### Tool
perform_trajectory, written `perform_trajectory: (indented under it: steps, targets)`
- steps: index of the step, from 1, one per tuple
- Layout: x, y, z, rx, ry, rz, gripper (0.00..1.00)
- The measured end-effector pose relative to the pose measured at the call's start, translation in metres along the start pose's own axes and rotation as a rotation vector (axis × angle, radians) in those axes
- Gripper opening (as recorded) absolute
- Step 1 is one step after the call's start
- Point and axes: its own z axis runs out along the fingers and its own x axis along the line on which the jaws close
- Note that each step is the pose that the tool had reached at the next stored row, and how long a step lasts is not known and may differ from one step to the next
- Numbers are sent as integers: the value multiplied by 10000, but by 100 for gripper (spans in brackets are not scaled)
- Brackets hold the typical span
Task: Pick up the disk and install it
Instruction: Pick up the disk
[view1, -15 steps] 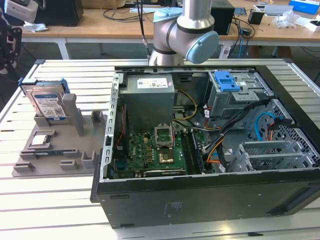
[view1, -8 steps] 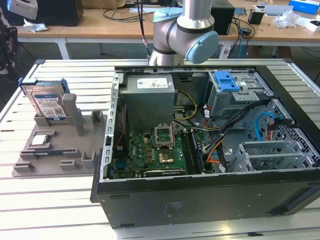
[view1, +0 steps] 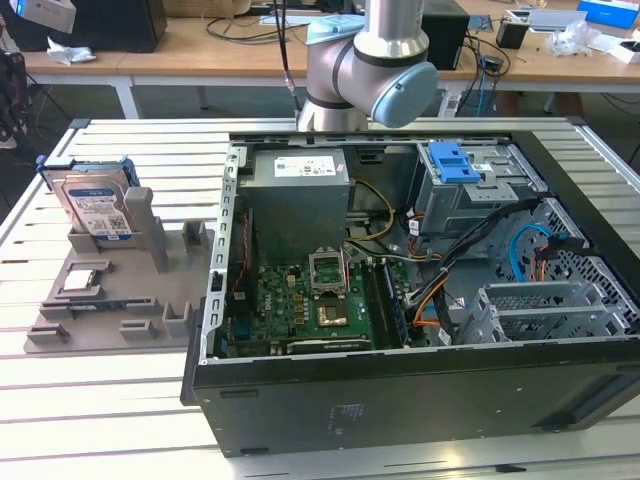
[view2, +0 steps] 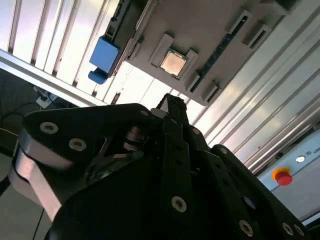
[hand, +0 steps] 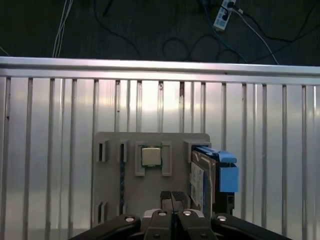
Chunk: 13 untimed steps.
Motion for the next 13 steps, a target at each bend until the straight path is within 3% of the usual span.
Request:
perform_trajectory:
  steps: [9,13]
  targets:
    - [0,0,0,-28,52,-1219,11]
    - [0,0,0,-47,84,-1990,11]
